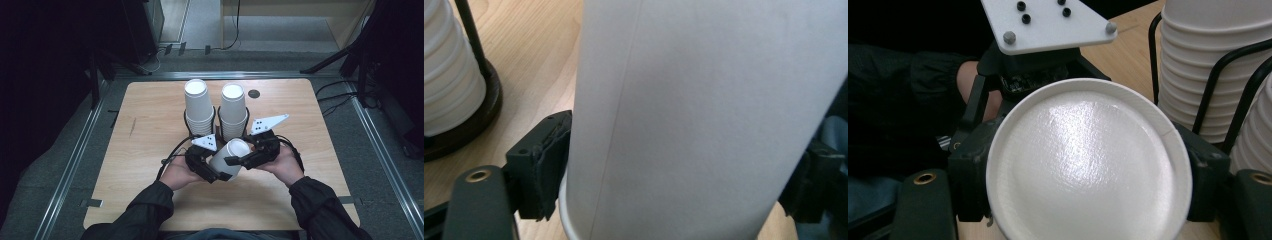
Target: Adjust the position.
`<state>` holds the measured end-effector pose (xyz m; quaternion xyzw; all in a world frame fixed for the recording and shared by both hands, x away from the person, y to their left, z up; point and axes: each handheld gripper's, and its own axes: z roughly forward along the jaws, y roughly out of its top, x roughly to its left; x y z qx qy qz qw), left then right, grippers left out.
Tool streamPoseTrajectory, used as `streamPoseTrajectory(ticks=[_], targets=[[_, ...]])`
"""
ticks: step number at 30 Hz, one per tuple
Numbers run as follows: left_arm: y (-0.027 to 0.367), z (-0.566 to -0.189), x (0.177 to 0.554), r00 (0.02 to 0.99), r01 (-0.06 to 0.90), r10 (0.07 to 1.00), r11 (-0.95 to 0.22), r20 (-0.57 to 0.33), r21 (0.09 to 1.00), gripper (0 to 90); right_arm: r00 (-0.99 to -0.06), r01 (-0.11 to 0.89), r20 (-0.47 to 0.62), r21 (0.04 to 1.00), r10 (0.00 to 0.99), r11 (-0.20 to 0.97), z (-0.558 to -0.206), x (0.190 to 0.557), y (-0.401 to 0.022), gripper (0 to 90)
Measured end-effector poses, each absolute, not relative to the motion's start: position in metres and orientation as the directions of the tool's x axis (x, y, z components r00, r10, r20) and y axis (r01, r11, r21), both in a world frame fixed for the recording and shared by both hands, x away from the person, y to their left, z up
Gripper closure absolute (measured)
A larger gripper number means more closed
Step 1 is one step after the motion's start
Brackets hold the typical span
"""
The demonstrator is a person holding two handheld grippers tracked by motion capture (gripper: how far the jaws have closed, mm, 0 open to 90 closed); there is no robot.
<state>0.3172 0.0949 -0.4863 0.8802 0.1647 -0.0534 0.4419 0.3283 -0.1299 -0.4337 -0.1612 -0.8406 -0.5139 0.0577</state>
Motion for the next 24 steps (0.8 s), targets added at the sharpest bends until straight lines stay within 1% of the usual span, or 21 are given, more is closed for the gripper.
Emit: streamPoseTrajectory(ticks=[2,3,4,5,6,8,9,11,15,17,24], targets=[[0.095,-0.486,0.317,0.941,0.332,0.247,-0.563,-0.230,0.757,18.0,-0.943,0.328,0.261,0.842,0.208,0.428,-0.434,0.328,-0.130,25.4],[0.095,-0.486,0.317,0.941,0.335,0.244,-0.567,-0.235,0.753,18.3,-0.941,0.334,0.265,0.837,0.211,0.434,-0.435,0.329,-0.130,23.6],[0.097,-0.485,0.319,0.940,0.339,0.246,-0.574,-0.238,0.745,18.6,-0.939,0.336,0.258,0.832,0.229,0.441,-0.435,0.328,-0.129,17.9],[0.098,-0.485,0.319,0.938,0.344,0.241,-0.578,-0.248,0.740,18.7,-0.940,0.324,0.229,0.829,0.253,0.456,-0.435,0.327,-0.128,11.7],[0.098,-0.485,0.319,0.938,0.344,0.241,-0.578,-0.248,0.740,18.7,-0.941,0.319,0.215,0.821,0.261,0.474,-0.435,0.326,-0.127,10.7],[0.100,-0.483,0.320,0.939,0.343,0.239,-0.580,-0.248,0.739,18.7,-0.939,0.333,0.235,0.812,0.252,0.480,-0.435,0.327,-0.129,10.2],[0.103,-0.481,0.320,0.941,0.336,0.248,-0.588,-0.232,0.736,18.7,-0.939,0.335,0.247,0.810,0.239,0.482,-0.436,0.327,-0.130,10.0],[0.104,-0.480,0.321,0.941,0.337,0.245,-0.592,-0.234,0.732,18.7,-0.939,0.336,0.249,0.809,0.236,0.483,-0.436,0.327,-0.131,10.0],[0.112,-0.474,0.321,0.947,0.319,0.252,-0.637,-0.201,0.702,18.6,-0.949,0.306,0.208,0.786,0.237,0.538,-0.440,0.325,-0.134,12.2],[0.115,-0.472,0.321,0.946,0.317,0.265,-0.641,-0.186,0.699,18.5,-0.950,0.306,0.209,0.775,0.234,0.552,-0.442,0.324,-0.136,13.7],[0.124,-0.466,0.324,0.950,0.303,0.269,-0.684,-0.157,0.663,18.4,-0.952,0.300,0.195,0.754,0.238,0.584,-0.448,0.322,-0.138,13.9]])
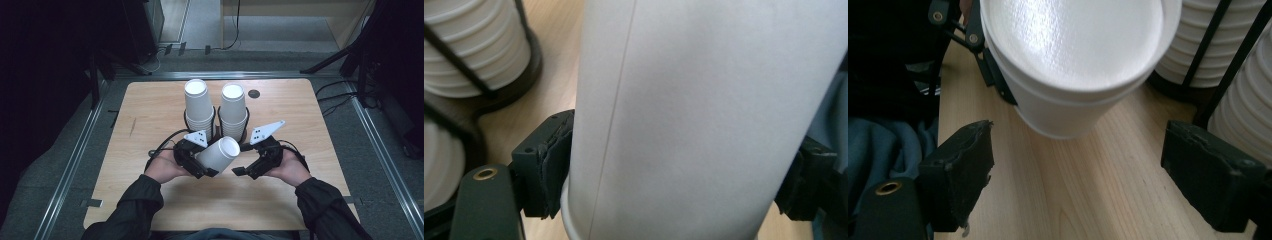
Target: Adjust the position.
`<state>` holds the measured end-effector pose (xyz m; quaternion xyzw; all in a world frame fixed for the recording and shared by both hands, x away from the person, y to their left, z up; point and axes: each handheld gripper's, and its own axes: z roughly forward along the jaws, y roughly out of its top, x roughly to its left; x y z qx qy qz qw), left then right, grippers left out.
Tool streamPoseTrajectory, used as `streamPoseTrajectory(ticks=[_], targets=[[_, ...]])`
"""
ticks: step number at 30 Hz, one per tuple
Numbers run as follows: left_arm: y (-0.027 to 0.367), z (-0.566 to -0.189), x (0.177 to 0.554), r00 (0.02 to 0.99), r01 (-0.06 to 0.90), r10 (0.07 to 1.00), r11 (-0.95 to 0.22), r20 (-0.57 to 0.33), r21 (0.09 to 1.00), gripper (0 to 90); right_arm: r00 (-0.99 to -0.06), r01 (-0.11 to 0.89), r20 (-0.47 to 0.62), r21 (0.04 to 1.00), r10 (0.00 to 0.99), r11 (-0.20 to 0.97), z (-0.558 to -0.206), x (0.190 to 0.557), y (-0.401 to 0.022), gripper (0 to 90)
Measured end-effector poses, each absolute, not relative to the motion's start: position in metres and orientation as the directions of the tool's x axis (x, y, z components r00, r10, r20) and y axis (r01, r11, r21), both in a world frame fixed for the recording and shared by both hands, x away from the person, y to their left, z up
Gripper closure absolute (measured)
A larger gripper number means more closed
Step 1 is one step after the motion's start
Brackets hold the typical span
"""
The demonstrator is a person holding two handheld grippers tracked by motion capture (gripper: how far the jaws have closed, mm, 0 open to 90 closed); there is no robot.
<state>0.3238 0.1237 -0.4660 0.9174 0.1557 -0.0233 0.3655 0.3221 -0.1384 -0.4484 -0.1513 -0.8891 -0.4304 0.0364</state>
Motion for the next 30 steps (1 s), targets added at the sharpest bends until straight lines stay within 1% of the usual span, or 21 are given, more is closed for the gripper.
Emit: streamPoseTrajectory(ticks=[1,5,8,9,10,11,12,13,15,16,19,21,22,28,30], targets=[[0.124,-0.466,0.324,0.953,0.293,0.268,-0.699,-0.142,0.652,18.4,-0.952,0.298,0.190,0.752,0.240,0.587,-0.449,0.322,-0.139,14.0],[0.123,-0.467,0.326,0.955,0.288,0.266,-0.732,-0.131,0.618,18.3,-0.955,0.289,0.179,0.744,0.238,0.603,-0.453,0.321,-0.140,14.0],[0.121,-0.469,0.328,0.956,0.288,0.255,-0.746,-0.143,0.600,18.3,-0.955,0.288,0.172,0.737,0.242,0.612,-0.456,0.320,-0.141,14.0],[0.119,-0.470,0.329,0.958,0.283,0.250,-0.757,-0.139,0.589,18.3,-0.956,0.284,0.169,0.736,0.239,0.614,-0.457,0.320,-0.141,14.1],[0.117,-0.473,0.330,0.956,0.292,0.243,-0.772,-0.162,0.565,17.9,-0.955,0.288,0.173,0.731,0.240,0.619,-0.458,0.319,-0.141,14.1],[0.117,-0.473,0.330,0.956,0.292,0.243,-0.772,-0.162,0.565,17.7,-0.956,0.288,0.176,0.725,0.237,0.625,-0.459,0.319,-0.141,14.2],[0.113,-0.478,0.332,0.954,0.301,0.247,-0.787,-0.171,0.539,17.7,-0.955,0.291,0.175,0.717,0.240,0.633,-0.461,0.319,-0.141,14.2],[0.113,-0.478,0.332,0.954,0.301,0.247,-0.787,-0.171,0.539,17.7,-0.955,0.291,0.175,0.717,0.240,0.633,-0.461,0.319,-0.141,14.2],[0.107,-0.483,0.335,0.954,0.299,0.242,-0.813,-0.178,0.500,17.7,-0.953,0.298,0.169,0.693,0.253,0.657,-0.465,0.318,-0.141,14.3],[0.107,-0.483,0.335,0.954,0.299,0.242,-0.813,-0.178,0.500,17.7,-0.953,0.298,0.169,0.693,0.253,0.657,-0.465,0.318,-0.141,14.3],[0.100,-0.484,0.335,0.958,0.286,0.227,-0.829,-0.178,0.480,17.6,-0.951,0.301,0.167,0.691,0.261,0.657,-0.467,0.318,-0.142,14.3],[0.090,-0.484,0.330,0.967,0.246,0.188,-0.855,-0.170,0.457,17.6,-0.952,0.297,0.166,0.693,0.255,0.657,-0.467,0.317,-0.142,14.3],[0.090,-0.484,0.330,0.967,0.246,0.188,-0.855,-0.170,0.457,17.6,-0.952,0.297,0.166,0.693,0.255,0.657,-0.467,0.317,-0.142,14.3],[0.074,-0.486,0.323,0.977,0.187,0.122,-0.880,-0.173,0.437,17.2,-0.965,0.262,0.168,0.694,0.203,0.671,-0.467,0.312,-0.134,14.3],[0.073,-0.486,0.322,0.977,0.189,0.125,-0.884,-0.175,0.427,16.4,-0.967,0.254,0.170,0.690,0.188,0.677,-0.468,0.311,-0.131,14.7]])
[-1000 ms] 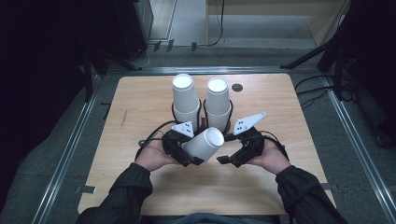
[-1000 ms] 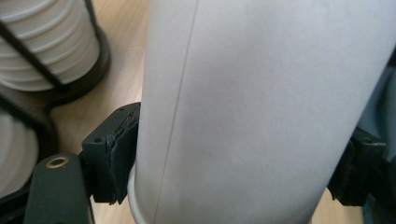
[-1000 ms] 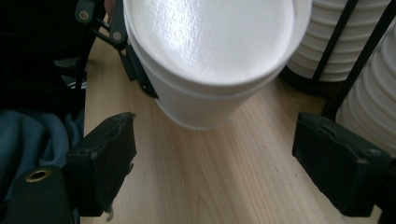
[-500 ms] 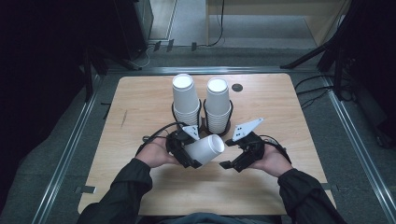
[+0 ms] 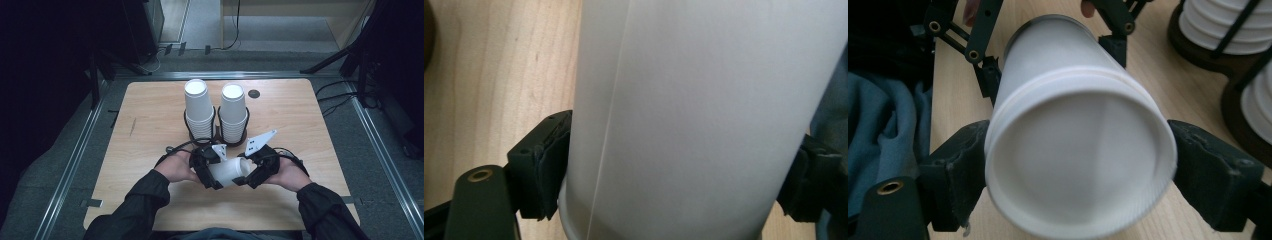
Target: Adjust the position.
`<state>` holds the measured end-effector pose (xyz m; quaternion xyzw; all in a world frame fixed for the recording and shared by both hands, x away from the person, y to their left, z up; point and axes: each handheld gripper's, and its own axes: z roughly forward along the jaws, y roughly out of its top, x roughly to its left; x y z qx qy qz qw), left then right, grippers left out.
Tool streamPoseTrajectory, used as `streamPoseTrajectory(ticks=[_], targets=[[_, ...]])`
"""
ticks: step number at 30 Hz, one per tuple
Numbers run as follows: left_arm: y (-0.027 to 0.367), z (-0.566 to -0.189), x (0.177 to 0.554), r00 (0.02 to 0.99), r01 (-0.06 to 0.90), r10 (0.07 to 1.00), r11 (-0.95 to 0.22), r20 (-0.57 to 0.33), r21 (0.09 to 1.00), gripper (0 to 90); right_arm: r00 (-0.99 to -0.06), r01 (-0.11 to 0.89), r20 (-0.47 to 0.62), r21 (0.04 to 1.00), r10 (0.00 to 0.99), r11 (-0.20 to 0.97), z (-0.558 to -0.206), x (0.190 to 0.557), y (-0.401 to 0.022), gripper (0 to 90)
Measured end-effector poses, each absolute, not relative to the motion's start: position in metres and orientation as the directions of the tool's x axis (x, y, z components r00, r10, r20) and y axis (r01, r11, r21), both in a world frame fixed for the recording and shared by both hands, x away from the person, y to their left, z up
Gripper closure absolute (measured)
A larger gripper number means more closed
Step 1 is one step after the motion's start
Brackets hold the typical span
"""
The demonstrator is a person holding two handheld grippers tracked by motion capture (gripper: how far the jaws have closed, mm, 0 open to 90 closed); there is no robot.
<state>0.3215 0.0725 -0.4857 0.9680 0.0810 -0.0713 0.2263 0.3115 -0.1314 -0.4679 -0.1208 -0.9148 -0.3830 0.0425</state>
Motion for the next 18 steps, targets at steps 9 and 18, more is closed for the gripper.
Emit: streamPoseTrajectory(ticks=[9,18], targets=[[0.077,-0.484,0.319,0.979,0.180,0.118,-0.877,-0.163,0.446,12.9,-0.975,0.222,0.165,0.675,0.149,0.704,-0.467,0.311,-0.123,24.5],[0.089,-0.479,0.322,0.965,0.258,0.197,-0.817,-0.171,0.515,1.2,-0.965,0.259,0.215,0.682,0.151,0.684,-0.461,0.318,-0.128,24.1]])
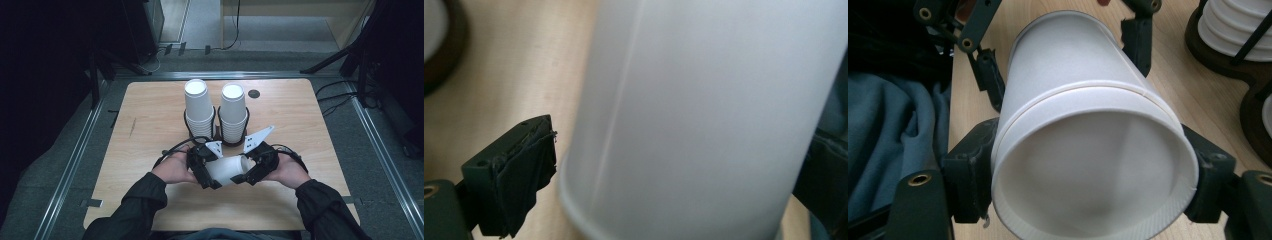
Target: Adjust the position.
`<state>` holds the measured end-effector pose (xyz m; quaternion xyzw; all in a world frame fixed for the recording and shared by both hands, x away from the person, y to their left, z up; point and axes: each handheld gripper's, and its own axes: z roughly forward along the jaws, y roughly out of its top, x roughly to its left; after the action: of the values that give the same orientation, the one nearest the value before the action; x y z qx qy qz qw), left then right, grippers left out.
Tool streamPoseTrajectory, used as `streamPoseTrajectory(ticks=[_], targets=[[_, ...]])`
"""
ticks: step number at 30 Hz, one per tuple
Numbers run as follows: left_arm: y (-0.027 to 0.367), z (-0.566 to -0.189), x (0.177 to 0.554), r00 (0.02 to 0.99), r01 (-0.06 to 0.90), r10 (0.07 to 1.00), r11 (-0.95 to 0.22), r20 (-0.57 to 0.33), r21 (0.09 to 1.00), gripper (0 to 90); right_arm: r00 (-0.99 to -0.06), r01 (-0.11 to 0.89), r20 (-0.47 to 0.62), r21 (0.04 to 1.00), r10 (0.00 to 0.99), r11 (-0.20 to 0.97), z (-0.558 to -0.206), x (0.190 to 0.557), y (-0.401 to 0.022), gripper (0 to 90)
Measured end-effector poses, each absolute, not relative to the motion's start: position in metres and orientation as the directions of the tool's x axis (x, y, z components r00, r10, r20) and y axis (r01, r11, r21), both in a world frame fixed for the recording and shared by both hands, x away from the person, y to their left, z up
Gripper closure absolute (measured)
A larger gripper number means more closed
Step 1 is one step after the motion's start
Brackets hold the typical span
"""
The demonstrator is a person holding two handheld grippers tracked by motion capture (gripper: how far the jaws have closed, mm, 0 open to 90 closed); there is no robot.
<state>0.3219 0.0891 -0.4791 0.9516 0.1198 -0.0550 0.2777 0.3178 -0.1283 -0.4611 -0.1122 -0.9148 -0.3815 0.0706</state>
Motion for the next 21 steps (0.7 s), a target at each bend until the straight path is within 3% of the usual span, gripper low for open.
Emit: streamPoseTrajectory(ticks=[13,21], targets=[[0.112,-0.465,0.323,0.950,0.311,0.235,-0.715,-0.205,0.626,1.0,-0.958,0.286,0.220,0.694,0.184,0.660,-0.457,0.325,-0.144,24.0],[0.122,-0.462,0.322,0.954,0.293,0.248,-0.647,-0.170,0.704,1.0,-0.953,0.303,0.210,0.715,0.220,0.630,-0.452,0.327,-0.157,23.9]])
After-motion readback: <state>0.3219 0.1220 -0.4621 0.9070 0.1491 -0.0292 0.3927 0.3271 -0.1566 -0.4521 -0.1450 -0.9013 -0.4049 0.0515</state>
